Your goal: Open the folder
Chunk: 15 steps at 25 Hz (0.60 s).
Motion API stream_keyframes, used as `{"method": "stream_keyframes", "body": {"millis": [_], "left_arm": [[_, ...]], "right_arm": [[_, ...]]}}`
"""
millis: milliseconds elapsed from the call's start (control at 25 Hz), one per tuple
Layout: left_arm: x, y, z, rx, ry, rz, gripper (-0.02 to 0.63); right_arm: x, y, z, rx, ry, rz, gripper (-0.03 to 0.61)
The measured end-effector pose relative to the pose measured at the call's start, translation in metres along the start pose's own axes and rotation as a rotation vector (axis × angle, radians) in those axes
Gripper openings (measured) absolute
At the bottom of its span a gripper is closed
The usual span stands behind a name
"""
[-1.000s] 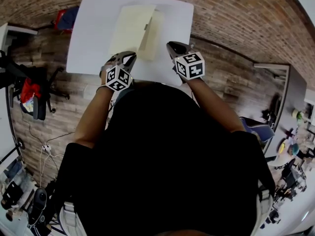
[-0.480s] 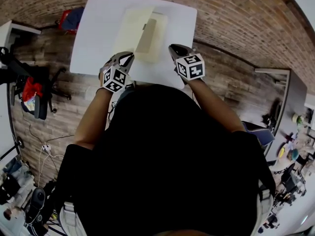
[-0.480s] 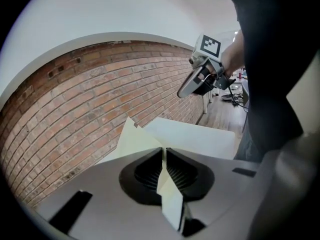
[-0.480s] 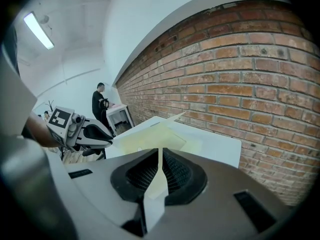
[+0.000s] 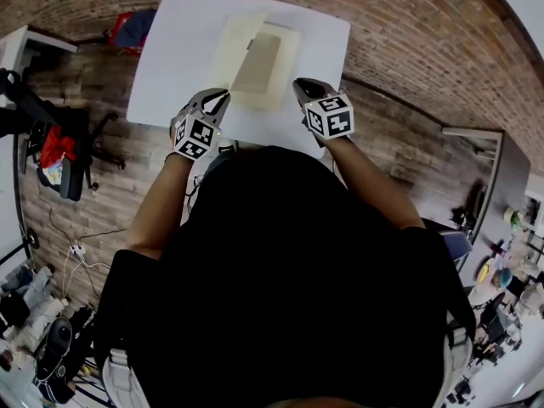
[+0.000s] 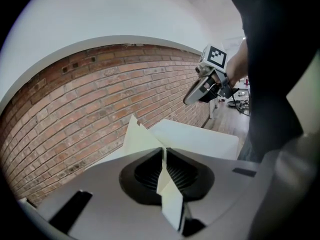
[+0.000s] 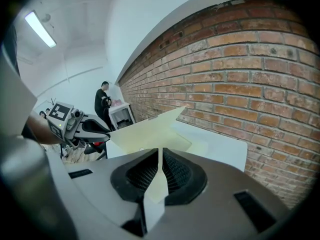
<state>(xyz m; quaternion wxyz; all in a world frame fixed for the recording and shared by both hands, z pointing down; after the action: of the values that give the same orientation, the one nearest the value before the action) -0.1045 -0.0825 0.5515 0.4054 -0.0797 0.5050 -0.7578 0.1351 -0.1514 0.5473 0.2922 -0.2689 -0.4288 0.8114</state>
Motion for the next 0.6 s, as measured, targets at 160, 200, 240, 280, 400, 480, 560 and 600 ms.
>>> {"method": "stream_keyframes", "body": {"millis": [160,200,240,280,400,480,560,600], "left_arm": [[0.007,0.0,-0.007,-0.005,0.021,-0.011,0.032],[0.009,-0.002,-0.009,-0.004,0.026,-0.016,0.032],[0.011,-0.003,-0.011,-0.003,0.032,-0.021,0.031],[0.013,-0.005,-0.013,-0.003,0.038,-0.026,0.031],[0.019,-0.011,-0.019,-0.009,0.054,-0.04,0.029],[0.023,-0.013,-0.024,-0.012,0.064,-0.051,0.029],[0.027,-0.015,-0.027,-0.011,0.074,-0.059,0.029],[0.029,-0.015,-0.028,-0.013,0.078,-0.062,0.028]], "right_arm": [[0.0,0.003,0.005,0.002,0.004,-0.002,0.049],[0.001,0.003,0.006,0.002,0.005,-0.001,0.049],[0.002,0.004,0.008,0.002,0.006,0.0,0.049],[0.003,0.004,0.009,0.003,0.007,0.0,0.049],[0.007,0.005,0.012,0.004,0.01,0.0,0.049],[0.011,0.005,0.015,0.004,0.013,-0.001,0.049],[0.013,0.007,0.018,0.005,0.017,-0.003,0.049],[0.013,0.007,0.019,0.006,0.017,-0.004,0.049]]}}
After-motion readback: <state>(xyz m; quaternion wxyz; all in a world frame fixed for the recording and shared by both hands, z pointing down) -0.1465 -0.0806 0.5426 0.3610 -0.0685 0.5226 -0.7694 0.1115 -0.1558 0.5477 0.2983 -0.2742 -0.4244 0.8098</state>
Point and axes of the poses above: the fingertips, and each gripper's own axes: z forward along the fingers, x to its left, y out of its top, the point moved 7 cm from there along -z, backward along the fingers, and after that the axes turned 6 degrees about -x, right-handed, at the moved point
